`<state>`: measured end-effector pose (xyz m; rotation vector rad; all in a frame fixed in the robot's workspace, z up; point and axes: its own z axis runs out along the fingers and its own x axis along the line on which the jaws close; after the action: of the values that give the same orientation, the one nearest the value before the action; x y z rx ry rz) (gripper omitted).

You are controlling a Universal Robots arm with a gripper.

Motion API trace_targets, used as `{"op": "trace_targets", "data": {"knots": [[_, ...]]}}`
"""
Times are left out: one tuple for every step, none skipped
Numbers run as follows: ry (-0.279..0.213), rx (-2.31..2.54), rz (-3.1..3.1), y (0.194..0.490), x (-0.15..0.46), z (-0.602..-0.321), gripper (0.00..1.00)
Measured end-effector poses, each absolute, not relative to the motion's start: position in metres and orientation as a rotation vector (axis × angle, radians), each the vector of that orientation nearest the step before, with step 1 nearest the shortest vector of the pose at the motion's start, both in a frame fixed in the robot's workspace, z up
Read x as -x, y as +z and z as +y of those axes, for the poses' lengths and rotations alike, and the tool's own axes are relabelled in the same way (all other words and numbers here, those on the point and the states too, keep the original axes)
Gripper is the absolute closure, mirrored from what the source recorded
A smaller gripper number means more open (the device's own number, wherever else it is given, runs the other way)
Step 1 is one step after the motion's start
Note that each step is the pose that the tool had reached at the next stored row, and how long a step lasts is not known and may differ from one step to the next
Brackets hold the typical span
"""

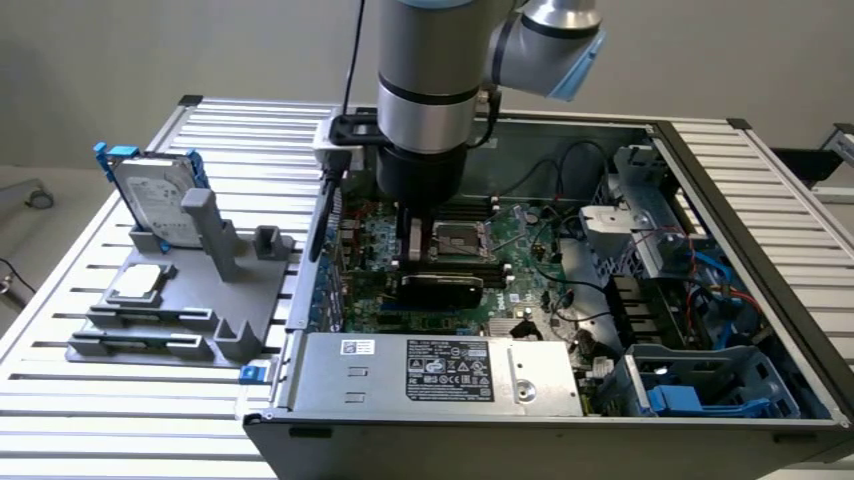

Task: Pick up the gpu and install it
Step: 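Press down on the gpu until it lock into place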

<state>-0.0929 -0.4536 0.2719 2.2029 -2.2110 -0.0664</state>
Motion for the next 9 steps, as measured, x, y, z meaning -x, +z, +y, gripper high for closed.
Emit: {"op": "trace_targets", "data": {"knots": [[-0.066,-2.203,-2.211,0.2715,0.0929,-0.4535,0.89],[-0.065,-2.203,-2.210,0.2710,0.0929,-0.4534,0.89],[-0.065,-2.202,-2.210,0.2706,0.0930,-0.4533,0.89],[-0.064,-2.202,-2.209,0.2703,0.0930,-0.4533,0.89],[-0.064,-2.202,-2.209,0.2700,0.0930,-0.4533,0.89],[-0.063,-2.202,-2.209,0.2697,0.0930,-0.4532,0.89],[-0.063,-2.202,-2.208,0.2693,0.0930,-0.4532,0.89],[-0.062,-2.202,-2.208,0.2690,0.0930,-0.4532,0.89],[-0.062,-2.202,-2.208,0.2687,0.0930,-0.4532,0.89]]}}
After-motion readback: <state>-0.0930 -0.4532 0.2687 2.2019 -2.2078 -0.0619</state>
